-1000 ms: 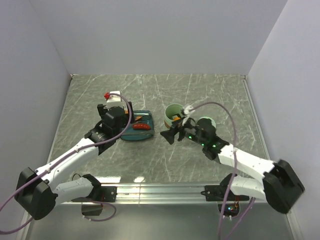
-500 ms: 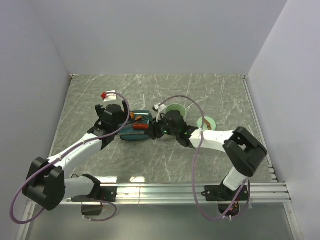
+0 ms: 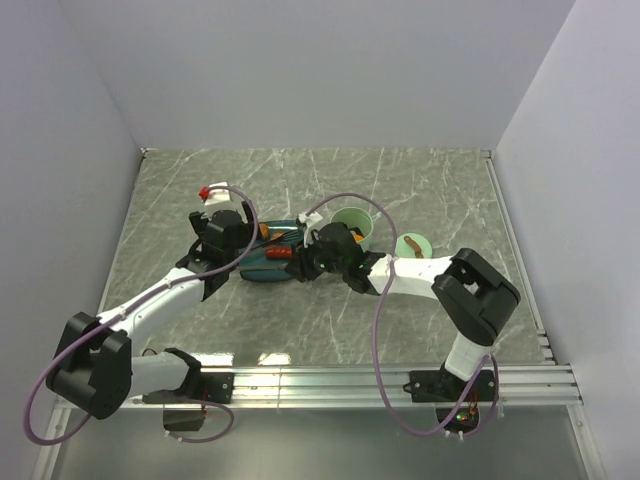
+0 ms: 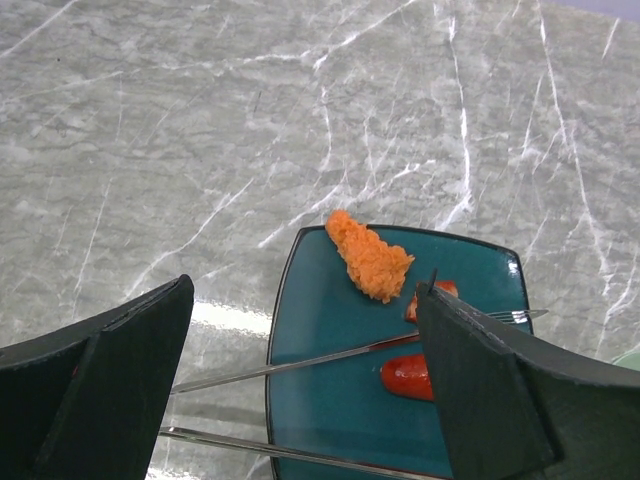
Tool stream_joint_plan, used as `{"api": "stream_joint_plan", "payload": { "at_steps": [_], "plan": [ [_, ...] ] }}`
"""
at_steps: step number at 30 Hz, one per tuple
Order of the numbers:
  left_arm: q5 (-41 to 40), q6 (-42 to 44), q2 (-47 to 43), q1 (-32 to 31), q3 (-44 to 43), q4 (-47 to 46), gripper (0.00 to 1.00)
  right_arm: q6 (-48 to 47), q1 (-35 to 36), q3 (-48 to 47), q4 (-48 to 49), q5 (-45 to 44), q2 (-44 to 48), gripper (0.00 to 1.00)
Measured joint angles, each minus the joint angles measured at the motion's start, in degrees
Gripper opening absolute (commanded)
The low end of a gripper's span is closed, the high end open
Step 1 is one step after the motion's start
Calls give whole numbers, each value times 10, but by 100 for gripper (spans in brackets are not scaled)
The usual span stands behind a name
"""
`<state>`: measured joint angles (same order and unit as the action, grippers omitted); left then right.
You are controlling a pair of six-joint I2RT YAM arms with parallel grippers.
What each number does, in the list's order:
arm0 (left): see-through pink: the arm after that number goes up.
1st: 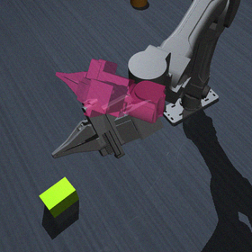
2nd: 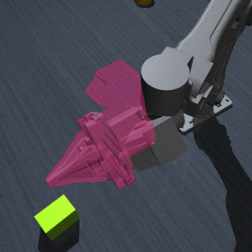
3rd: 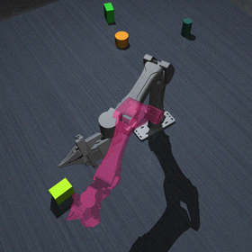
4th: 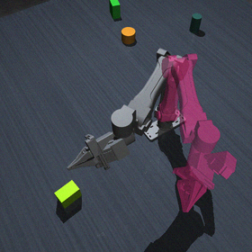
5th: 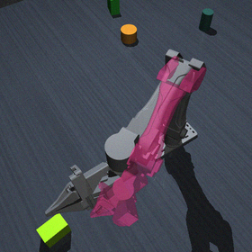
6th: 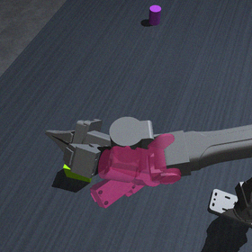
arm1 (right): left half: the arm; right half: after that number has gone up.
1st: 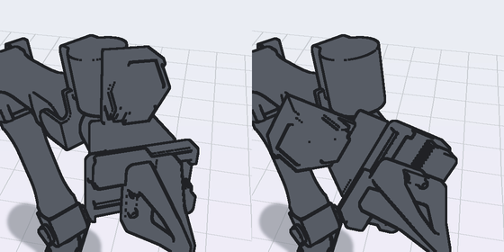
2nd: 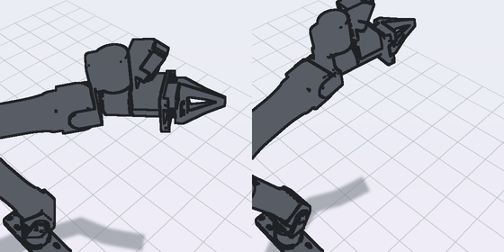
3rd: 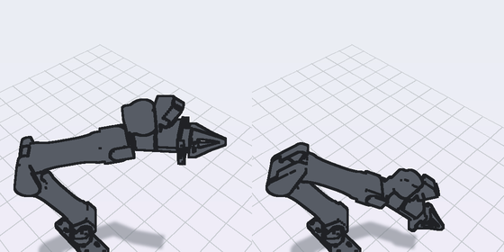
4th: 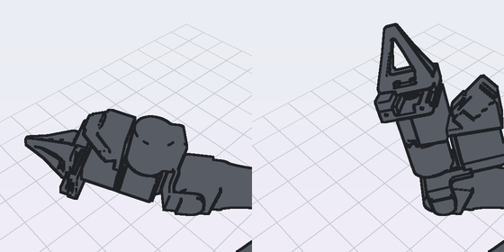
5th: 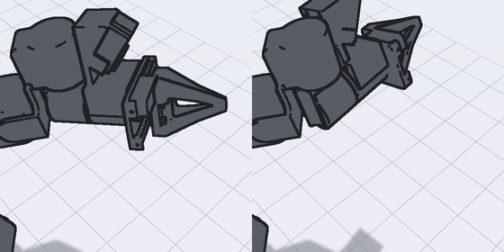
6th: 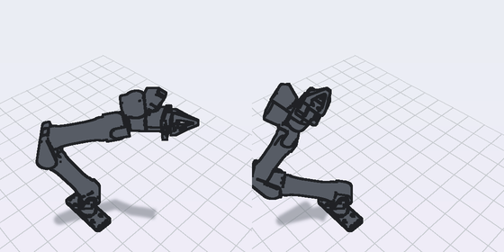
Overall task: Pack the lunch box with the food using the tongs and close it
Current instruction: Grab the clamp with the left arm
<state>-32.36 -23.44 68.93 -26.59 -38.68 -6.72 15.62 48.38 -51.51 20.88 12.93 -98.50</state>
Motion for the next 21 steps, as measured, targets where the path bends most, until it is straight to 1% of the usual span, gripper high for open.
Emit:
{"api": "stream_joint_plan", "payload": {
  "at_steps": [10,15,21],
  "plan": [
    [3,0,23,0,0,-2,99,1,7,-19,-27,-3,-24,40],
    [18,0,26,0,0,-6,99,4,9,-31,-47,-35,-36,40],
    [48,0,22,0,22,-22,100,10,9,-77,-65,-91,-70,41]
  ]
}}
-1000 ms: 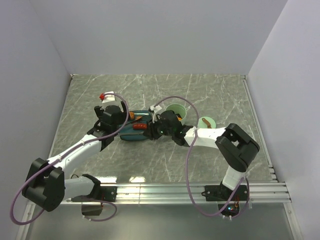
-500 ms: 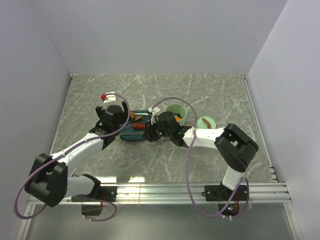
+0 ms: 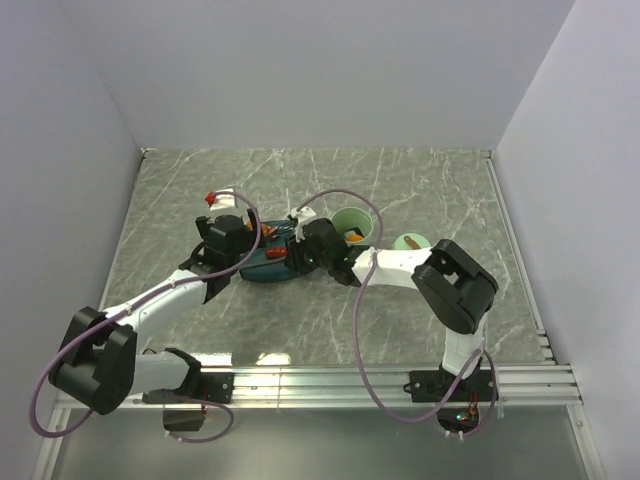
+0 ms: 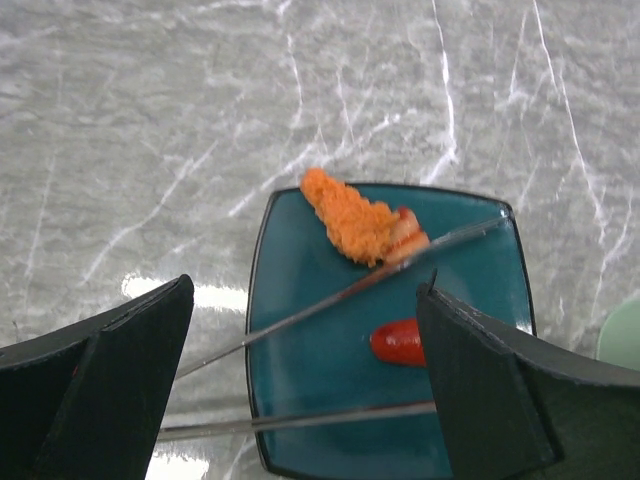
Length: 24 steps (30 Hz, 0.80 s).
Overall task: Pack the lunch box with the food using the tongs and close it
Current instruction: Grab the clamp with the left arm
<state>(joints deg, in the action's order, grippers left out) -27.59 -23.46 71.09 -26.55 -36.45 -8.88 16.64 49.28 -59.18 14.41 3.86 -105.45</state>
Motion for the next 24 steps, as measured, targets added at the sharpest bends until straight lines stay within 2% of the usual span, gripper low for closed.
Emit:
{"api": "stream_joint_plan", "payload": {
  "at_steps": [7,12,19,24],
  "plan": [
    [33,-9,-41,-2,36,-9,99,1,0,-39,-24,-59,-32,41],
    [23,-17,-68,-22,54,-9,98,0,-7,-47,-29,-80,-37,41],
    [3,-15,-61,-45,54,24,99,-10,-21,-45,-28,-64,-26,50],
    [-21,12,-52,-61,40,67,99,-25,-23,-20,-11,-23,36,56]
  ]
}}
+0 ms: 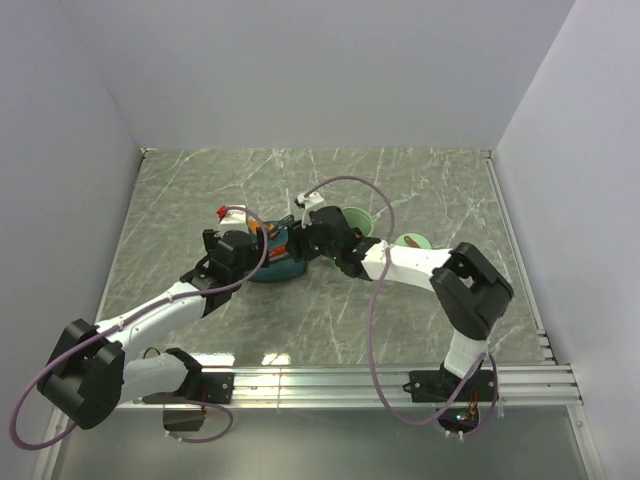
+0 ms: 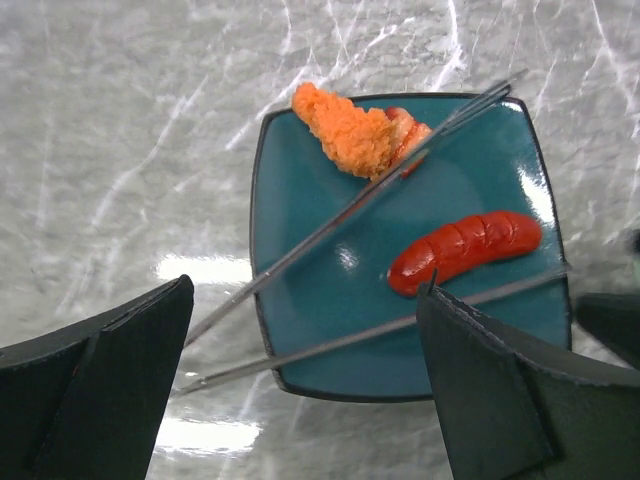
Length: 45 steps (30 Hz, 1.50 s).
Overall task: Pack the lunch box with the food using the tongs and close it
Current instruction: Grab the clamp with the left arm
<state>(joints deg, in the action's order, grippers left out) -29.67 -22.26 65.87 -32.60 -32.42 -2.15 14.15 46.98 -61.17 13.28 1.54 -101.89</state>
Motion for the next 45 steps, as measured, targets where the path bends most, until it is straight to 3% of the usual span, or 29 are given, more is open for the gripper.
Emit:
{"api": "stream_joint_plan", "payload": {
  "at_steps": [7,14,23,30,36,45],
  "plan": [
    [7,87,-21,-11,-1,4,99,-10,0,39,37,46,98,59],
    [63,186,-63,-11,21,-6,99,-10,0,54,51,81,124,60],
    [145,276,-42,18,6,35,99,-7,0,99,53,99,179,62],
    [224,328,47,71,-16,24,100,-5,0,122,66,101,236,63],
    [289,360,60,83,-25,29,99,-5,0,127,68,92,245,63],
    [321,377,88,110,-54,34,99,-5,0,128,68,85,245,63]
  ]
}}
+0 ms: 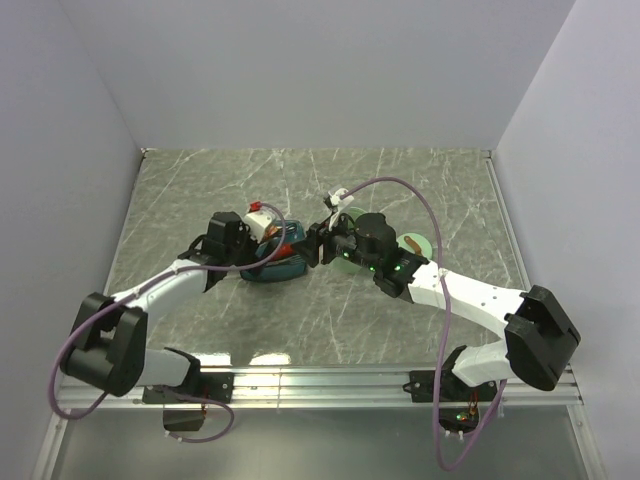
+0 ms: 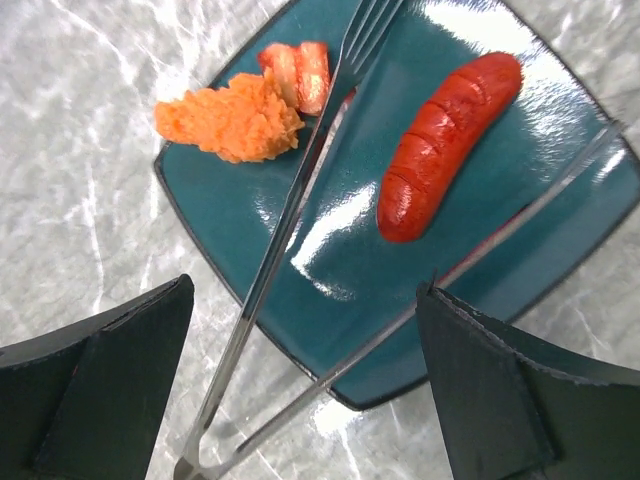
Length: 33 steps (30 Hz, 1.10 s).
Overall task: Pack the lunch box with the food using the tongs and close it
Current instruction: Grab the clamp with the left arm
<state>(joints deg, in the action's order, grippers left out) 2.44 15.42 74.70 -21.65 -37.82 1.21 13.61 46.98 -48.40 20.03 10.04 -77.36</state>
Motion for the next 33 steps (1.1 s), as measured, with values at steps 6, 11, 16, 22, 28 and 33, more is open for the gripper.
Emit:
{"api": "stream_joint_plan", "payload": {
  "at_steps": [6,11,16,22,28,33],
  "plan": [
    [14,2,47,6,-28,11,99,0,0,0,-2,-8,0,63],
    [20,2,61,6,-31,41,100,0,0,0,-3,-15,0,64],
    [19,-1,44,6,-31,46,99,0,0,0,-4,-16,-1,64],
    [23,-1,4,6,-31,39,99,0,0,0,-9,-16,-9,64],
    [22,-1,52,6,-40,55,99,0,0,0,-14,-16,-9,64],
    [18,-2,80,6,-43,74,99,0,0,0,-16,-16,-9,64]
  ]
}}
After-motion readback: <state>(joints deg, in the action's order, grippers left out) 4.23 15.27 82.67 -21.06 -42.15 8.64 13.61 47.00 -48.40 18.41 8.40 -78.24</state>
